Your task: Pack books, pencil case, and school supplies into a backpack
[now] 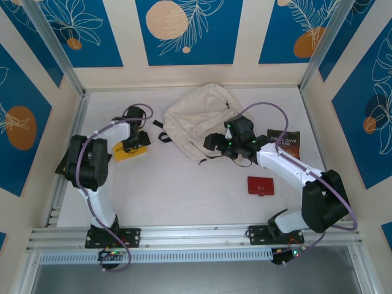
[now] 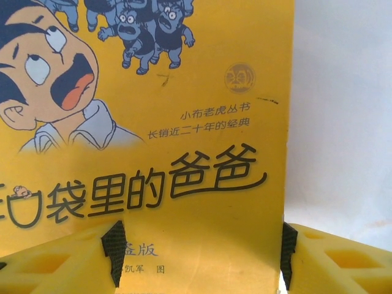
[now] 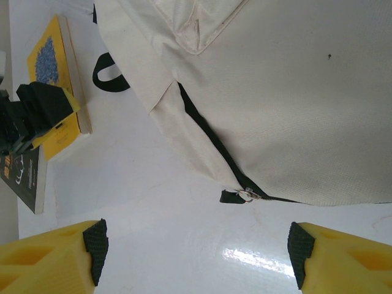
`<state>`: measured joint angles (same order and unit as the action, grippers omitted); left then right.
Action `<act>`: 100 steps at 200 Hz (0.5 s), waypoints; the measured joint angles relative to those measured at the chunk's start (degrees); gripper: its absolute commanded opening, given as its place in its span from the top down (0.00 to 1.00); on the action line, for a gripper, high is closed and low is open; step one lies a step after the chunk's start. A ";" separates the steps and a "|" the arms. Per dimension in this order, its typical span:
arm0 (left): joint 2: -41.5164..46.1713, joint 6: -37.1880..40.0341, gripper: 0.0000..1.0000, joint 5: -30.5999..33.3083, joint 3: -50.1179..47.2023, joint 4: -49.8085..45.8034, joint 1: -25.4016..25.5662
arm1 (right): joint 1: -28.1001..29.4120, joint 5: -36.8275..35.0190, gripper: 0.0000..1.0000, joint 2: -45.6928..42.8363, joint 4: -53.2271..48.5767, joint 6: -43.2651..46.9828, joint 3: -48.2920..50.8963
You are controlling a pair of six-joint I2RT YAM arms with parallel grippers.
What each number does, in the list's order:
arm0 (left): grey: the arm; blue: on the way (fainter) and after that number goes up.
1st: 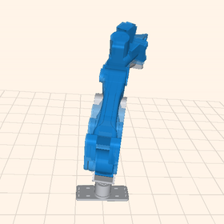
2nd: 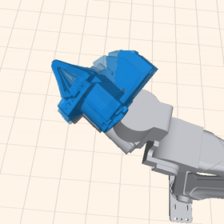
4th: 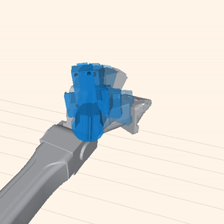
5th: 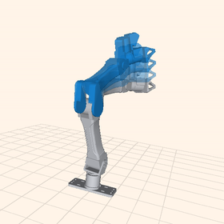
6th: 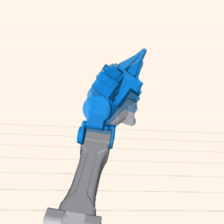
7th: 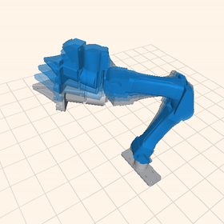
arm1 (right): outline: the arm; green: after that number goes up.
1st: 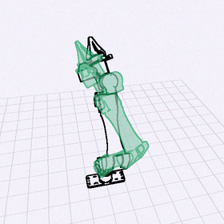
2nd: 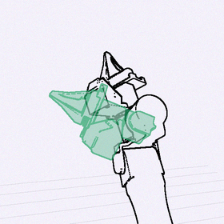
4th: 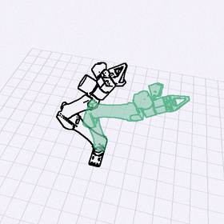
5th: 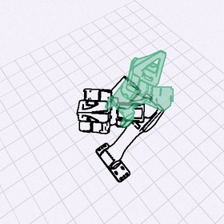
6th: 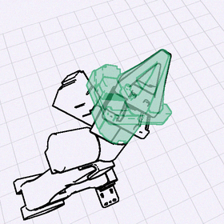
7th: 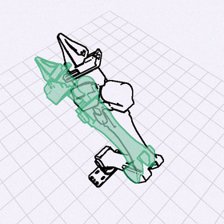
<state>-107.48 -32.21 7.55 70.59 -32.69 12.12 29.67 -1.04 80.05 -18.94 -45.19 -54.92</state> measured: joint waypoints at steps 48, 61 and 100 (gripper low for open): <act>4.11 -3.08 0.34 -2.19 -5.31 1.53 6.51 | 0.00 -0.02 0.21 0.00 -0.07 -0.20 0.00; 5.31 -4.74 0.33 -2.82 -6.73 1.95 8.98 | 0.00 -0.07 0.21 0.00 -0.15 -0.20 0.00; 8.33 -11.41 0.30 -7.13 -9.68 2.73 19.32 | 0.22 -0.28 0.21 0.02 -0.24 -0.22 0.00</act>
<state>-99.15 -43.62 0.43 60.90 -29.95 31.44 29.89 -1.32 80.07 -19.18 -45.41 -54.92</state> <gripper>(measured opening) 0.690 0.790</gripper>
